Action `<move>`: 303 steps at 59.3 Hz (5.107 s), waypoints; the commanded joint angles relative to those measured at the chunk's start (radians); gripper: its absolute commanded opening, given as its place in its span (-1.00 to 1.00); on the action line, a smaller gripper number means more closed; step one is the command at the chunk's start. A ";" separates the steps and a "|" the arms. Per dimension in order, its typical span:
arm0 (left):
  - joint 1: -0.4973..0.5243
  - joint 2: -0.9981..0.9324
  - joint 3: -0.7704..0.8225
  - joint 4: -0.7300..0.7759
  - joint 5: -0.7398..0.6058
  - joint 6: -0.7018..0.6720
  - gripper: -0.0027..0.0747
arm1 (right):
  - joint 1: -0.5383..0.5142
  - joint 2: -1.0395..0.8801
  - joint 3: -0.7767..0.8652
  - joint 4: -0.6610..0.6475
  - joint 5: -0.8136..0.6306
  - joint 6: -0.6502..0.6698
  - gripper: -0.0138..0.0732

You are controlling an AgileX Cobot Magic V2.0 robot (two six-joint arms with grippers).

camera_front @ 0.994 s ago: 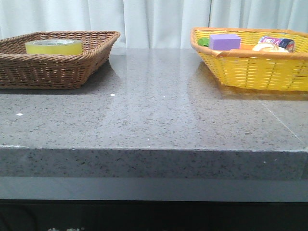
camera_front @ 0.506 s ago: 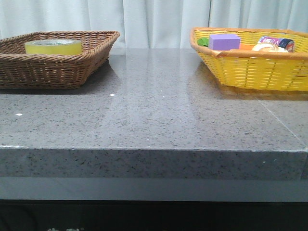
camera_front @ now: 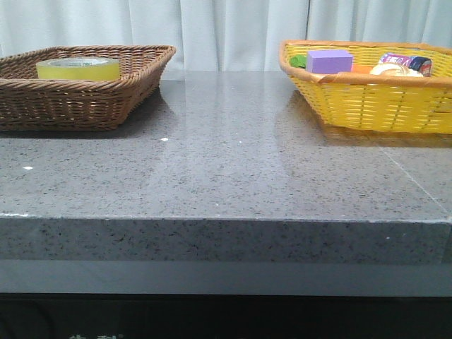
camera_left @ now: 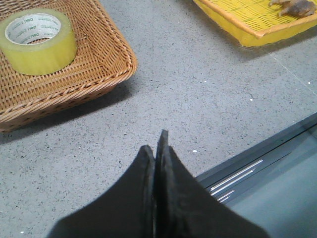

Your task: Transfer tape with both arms

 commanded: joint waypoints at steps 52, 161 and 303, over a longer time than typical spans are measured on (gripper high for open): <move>0.386 -0.599 0.738 -0.103 -0.615 -0.010 -0.98 | -0.004 -0.003 -0.021 -0.016 -0.062 0.000 -0.84; 0.414 -0.691 0.948 -0.020 -0.926 -0.100 -0.98 | -0.004 -0.003 -0.021 -0.016 -0.061 0.000 -0.84; 0.414 -0.691 0.948 -0.020 -0.926 -0.100 -0.98 | -0.433 -0.686 0.903 0.090 -0.979 -0.146 -0.84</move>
